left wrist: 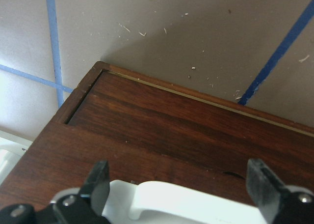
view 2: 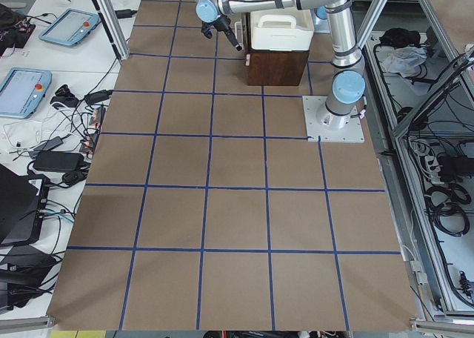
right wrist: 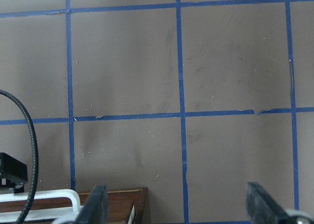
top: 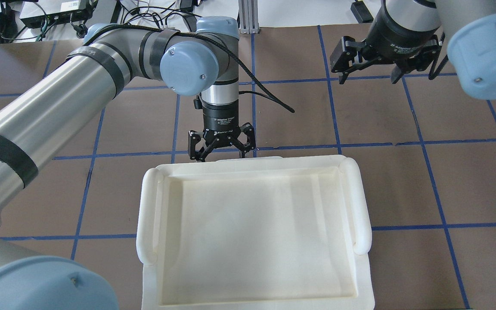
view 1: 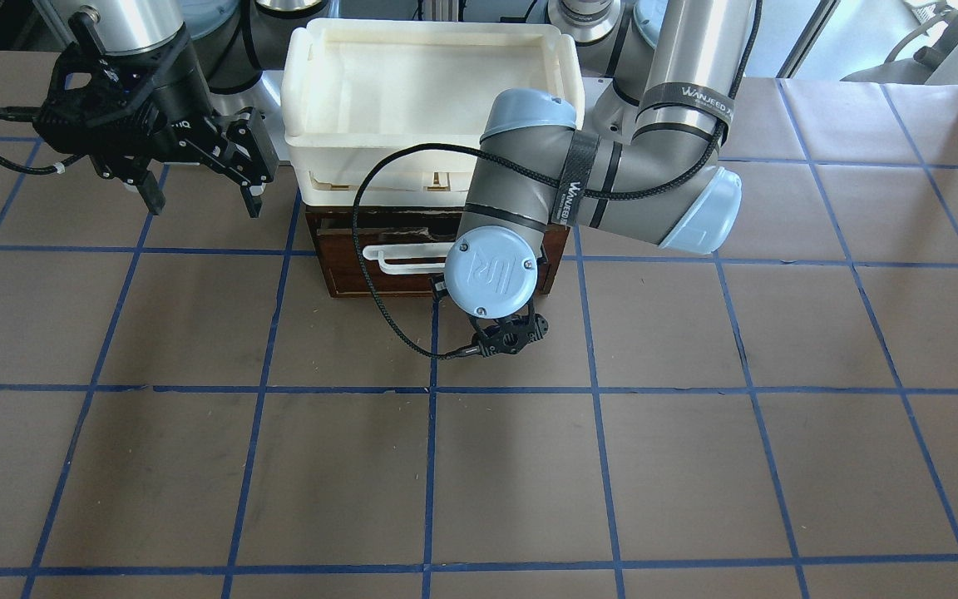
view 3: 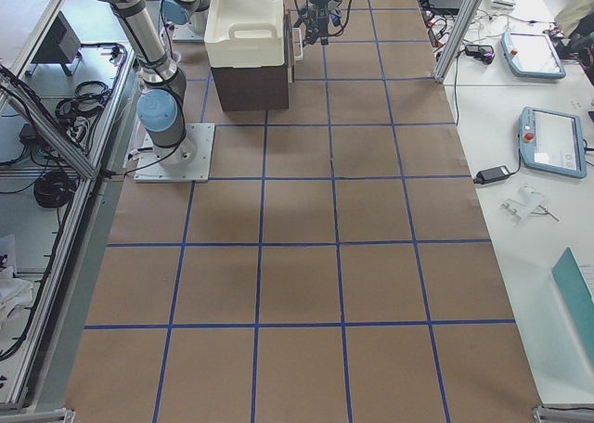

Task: Put scissors in drawer and close it

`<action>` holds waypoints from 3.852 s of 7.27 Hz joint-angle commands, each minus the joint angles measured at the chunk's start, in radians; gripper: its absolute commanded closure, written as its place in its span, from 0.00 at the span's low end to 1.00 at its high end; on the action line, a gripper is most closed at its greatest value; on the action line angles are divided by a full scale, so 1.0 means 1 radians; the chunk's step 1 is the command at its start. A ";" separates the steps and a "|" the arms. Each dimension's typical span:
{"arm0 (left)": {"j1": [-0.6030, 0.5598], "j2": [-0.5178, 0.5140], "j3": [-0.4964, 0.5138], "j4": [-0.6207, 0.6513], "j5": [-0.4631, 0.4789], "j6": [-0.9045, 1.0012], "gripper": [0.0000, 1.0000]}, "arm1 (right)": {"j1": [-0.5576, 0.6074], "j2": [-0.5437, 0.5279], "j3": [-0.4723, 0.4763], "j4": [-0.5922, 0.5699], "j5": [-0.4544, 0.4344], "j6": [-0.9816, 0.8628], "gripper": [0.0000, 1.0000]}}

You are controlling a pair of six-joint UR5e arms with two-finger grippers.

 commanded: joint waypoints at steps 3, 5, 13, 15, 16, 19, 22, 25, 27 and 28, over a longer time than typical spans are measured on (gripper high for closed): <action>-0.001 0.000 -0.001 -0.048 -0.005 0.000 0.00 | 0.001 -0.001 0.000 0.000 0.001 0.000 0.00; -0.001 0.003 -0.001 -0.054 -0.003 0.000 0.00 | 0.001 0.000 0.000 -0.002 0.001 0.000 0.00; 0.047 0.039 0.089 0.123 0.011 0.110 0.00 | 0.001 0.000 0.000 -0.002 0.005 0.000 0.00; 0.112 0.099 0.103 0.208 0.110 0.303 0.00 | 0.001 0.000 0.000 -0.003 0.004 0.000 0.00; 0.149 0.131 0.104 0.275 0.116 0.374 0.00 | 0.001 0.000 0.000 -0.002 0.005 0.000 0.00; 0.270 0.242 0.101 0.279 0.126 0.523 0.00 | 0.001 0.000 0.000 -0.002 0.004 0.000 0.00; 0.321 0.343 0.014 0.282 0.121 0.556 0.00 | 0.001 0.000 0.000 -0.003 0.005 0.000 0.00; 0.355 0.424 -0.044 0.280 0.126 0.580 0.00 | 0.000 0.000 0.000 -0.002 0.001 0.000 0.00; 0.361 0.444 -0.061 0.282 0.129 0.581 0.00 | 0.000 0.000 0.000 -0.002 0.001 0.000 0.00; 0.361 0.448 -0.063 0.282 0.127 0.581 0.00 | 0.000 0.000 0.000 0.000 0.001 0.000 0.00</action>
